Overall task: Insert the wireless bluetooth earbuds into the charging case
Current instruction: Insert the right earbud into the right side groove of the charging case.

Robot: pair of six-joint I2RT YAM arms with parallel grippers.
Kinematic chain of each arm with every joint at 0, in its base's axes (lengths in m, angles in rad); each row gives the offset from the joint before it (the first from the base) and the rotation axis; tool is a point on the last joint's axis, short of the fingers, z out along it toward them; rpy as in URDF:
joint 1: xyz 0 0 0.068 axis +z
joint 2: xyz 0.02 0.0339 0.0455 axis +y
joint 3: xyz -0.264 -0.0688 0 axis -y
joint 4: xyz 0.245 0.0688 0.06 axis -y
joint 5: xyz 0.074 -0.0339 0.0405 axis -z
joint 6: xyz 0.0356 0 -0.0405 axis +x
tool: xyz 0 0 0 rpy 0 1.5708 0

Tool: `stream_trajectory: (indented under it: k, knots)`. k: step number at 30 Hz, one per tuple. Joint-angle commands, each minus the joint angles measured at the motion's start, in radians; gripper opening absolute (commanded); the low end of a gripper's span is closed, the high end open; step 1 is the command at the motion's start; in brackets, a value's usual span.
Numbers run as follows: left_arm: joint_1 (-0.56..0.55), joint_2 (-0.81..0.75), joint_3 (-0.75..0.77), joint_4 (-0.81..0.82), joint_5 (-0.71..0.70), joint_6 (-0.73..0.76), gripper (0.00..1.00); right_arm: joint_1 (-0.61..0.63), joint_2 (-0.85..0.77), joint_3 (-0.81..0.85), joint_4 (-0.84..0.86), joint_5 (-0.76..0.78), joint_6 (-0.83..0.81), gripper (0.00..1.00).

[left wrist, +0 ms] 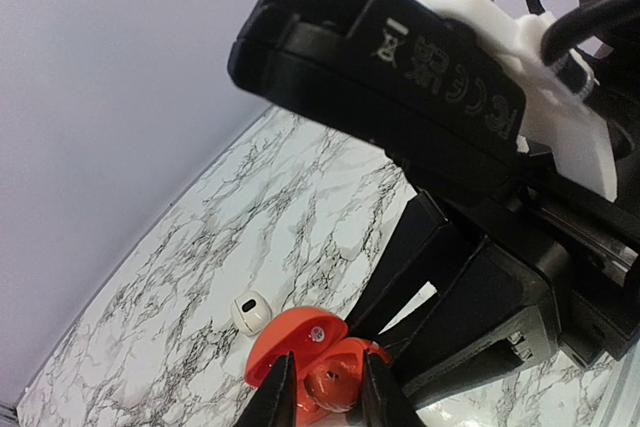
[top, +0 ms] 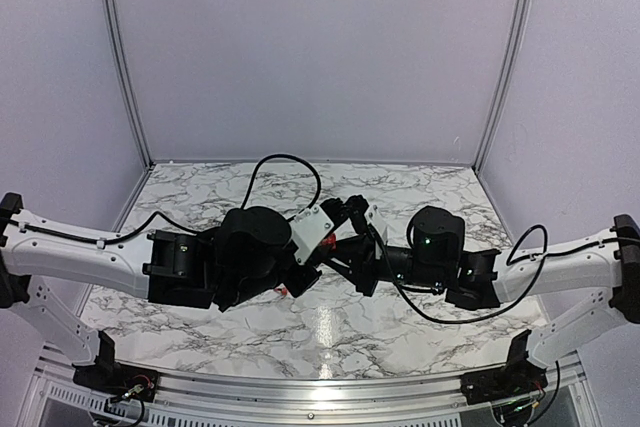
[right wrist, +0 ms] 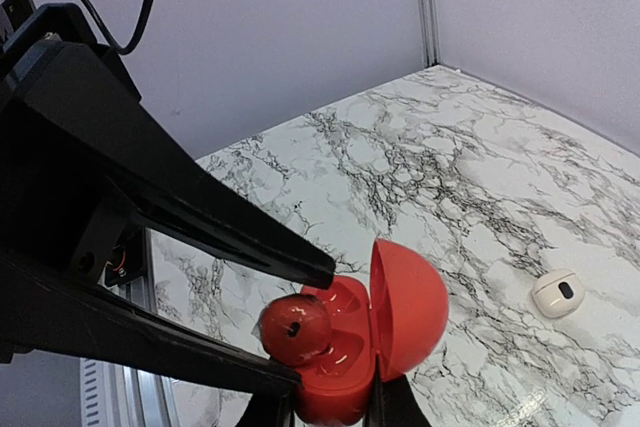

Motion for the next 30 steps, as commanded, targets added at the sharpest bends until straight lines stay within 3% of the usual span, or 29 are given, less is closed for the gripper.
stream_trajectory:
  k: [1,7,13,18,30]
  knots:
    - [-0.008,-0.018,0.021,-0.040,-0.011,-0.012,0.25,0.001,-0.039,0.024,0.065,0.004,-0.023,0.00]
    - [-0.001,-0.024,0.033,-0.043,-0.050,-0.020,0.29,0.002,-0.041,0.012,0.083,-0.031,-0.027,0.00]
    - [0.015,-0.060,0.027,-0.042,0.001,-0.047,0.35,0.002,-0.045,-0.005,0.101,-0.057,-0.025,0.00]
    - [0.020,-0.084,0.003,-0.036,0.079,-0.052,0.54,0.001,-0.045,-0.009,0.102,-0.064,-0.022,0.00]
    - [0.093,-0.177,-0.038,-0.011,0.283,-0.137,0.79,0.001,-0.044,-0.019,0.107,-0.096,-0.006,0.00]
